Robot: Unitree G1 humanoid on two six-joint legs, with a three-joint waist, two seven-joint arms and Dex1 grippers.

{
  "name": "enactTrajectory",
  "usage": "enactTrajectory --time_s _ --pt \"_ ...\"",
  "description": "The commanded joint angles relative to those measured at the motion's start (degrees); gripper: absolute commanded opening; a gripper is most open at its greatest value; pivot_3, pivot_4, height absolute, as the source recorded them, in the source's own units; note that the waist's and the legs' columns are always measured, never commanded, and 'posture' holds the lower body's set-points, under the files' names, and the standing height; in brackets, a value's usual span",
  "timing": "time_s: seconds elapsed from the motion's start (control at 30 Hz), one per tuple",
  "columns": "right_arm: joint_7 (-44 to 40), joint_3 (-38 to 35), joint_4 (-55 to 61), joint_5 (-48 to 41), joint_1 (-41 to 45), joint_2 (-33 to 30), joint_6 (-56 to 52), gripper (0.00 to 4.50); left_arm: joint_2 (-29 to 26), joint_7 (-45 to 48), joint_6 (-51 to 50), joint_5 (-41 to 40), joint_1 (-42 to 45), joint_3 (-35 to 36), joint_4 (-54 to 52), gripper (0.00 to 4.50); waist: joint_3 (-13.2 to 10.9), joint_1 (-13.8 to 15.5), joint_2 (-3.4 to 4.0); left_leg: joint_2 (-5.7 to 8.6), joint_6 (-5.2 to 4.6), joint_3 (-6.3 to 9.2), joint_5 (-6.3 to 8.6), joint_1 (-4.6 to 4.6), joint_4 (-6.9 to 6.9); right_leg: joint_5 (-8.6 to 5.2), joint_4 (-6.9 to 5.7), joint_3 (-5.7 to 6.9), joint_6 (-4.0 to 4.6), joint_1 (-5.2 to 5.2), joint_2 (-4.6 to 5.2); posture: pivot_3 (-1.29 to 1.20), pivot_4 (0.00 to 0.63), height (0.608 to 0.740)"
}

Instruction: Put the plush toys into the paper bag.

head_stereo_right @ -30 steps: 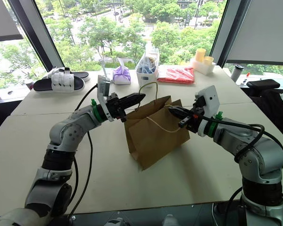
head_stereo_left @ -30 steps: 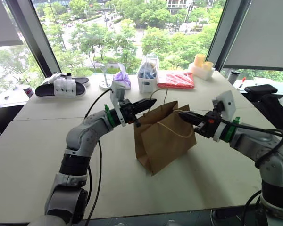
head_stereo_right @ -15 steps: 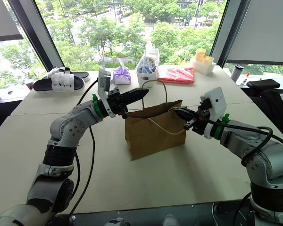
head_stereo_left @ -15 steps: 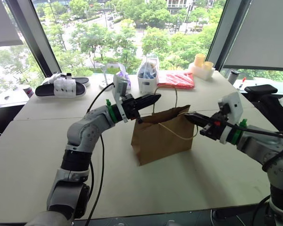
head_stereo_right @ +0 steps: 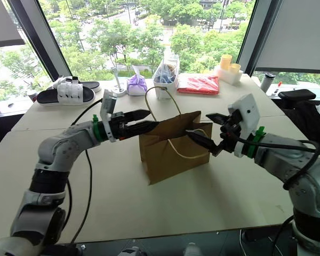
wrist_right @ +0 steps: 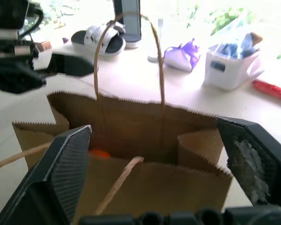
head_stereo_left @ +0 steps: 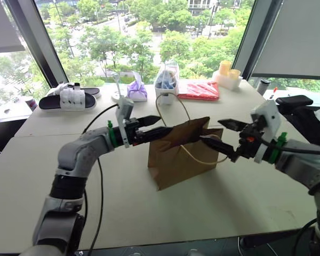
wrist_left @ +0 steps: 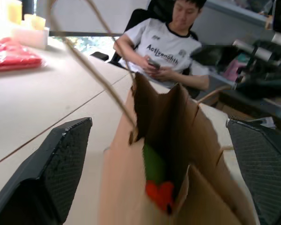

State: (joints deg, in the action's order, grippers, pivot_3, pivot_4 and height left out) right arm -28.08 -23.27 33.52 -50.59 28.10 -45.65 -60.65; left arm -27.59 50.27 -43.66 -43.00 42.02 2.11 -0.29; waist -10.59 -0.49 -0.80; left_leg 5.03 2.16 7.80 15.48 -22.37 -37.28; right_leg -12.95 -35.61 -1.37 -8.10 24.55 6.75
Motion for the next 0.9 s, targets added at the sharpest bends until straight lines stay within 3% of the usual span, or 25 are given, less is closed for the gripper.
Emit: enactTrajectory --time_s 0.03,0.17,0.3,0.47,0.57,0.8,0.9 --pt "3.99 -7.34 -0.05 -5.63 2.71 -0.57 -0.92 4.50 -3.32 1.97 -0.45 -0.63 -1.27 2.43 -3.23 4.47 0.00 0.08 0.00 0.00 -0.02 0.00 0.01 0.00 -0.01 0.00 0.03 0.00 0.00 -0.03 0.01 0.00 0.150 0.740" --pt "6.98 -14.08 0.87 -8.97 -2.14 -1.96 -2.85 4.50 -6.36 3.75 -1.13 -0.84 -4.15 2.90 -4.51 4.47 0.00 0.17 -0.01 0.00 -0.04 0.02 0.02 0.00 0.01 0.00 0.05 0.01 0.00 -0.04 0.03 0.00 0.150 0.740" --pt "8.36 -19.29 3.89 -8.53 -13.59 -1.36 -2.93 4.50 -6.43 4.66 0.27 0.23 -7.10 2.03 -4.33 4.47 0.01 0.88 0.00 -0.01 -0.08 -0.02 0.05 -0.01 0.04 0.00 0.10 0.01 0.00 -0.05 0.03 0.00 0.150 0.740" --pt "9.82 -15.46 7.52 -7.52 -23.53 2.67 -0.51 4.50 -5.37 6.19 0.41 0.62 -8.04 0.82 -2.60 4.47 0.04 1.09 -0.04 -0.02 -0.09 -0.11 0.05 0.04 0.00 0.01 0.08 -0.03 0.01 -0.07 0.02 0.00 0.150 0.740" --pt "10.15 -10.48 9.58 -5.83 -27.01 5.12 2.18 3.67 -4.90 7.38 0.36 0.72 -7.71 0.29 -2.11 4.50 0.03 1.05 -0.02 -0.05 -0.09 -0.12 0.05 0.10 0.01 0.00 0.07 -0.02 0.01 -0.15 0.00 0.00 0.150 0.740" --pt "13.99 7.51 11.98 -0.54 -24.13 11.55 5.51 0.10 -4.98 11.30 0.38 1.05 -7.07 -1.73 -2.74 4.50 0.03 0.72 0.00 -0.06 -0.08 -0.04 0.04 0.11 0.00 0.01 0.03 -0.04 0.01 -0.10 -0.01 0.00 0.150 0.740" --pt "14.62 14.24 9.27 2.74 -19.58 13.74 7.04 0.10 -5.44 13.47 0.57 1.50 -7.60 -2.95 -3.93 4.50 0.04 0.68 0.00 -0.03 -0.08 0.00 0.04 0.11 -0.01 0.01 0.05 -0.05 0.01 -0.10 0.01 0.00 0.150 0.740"
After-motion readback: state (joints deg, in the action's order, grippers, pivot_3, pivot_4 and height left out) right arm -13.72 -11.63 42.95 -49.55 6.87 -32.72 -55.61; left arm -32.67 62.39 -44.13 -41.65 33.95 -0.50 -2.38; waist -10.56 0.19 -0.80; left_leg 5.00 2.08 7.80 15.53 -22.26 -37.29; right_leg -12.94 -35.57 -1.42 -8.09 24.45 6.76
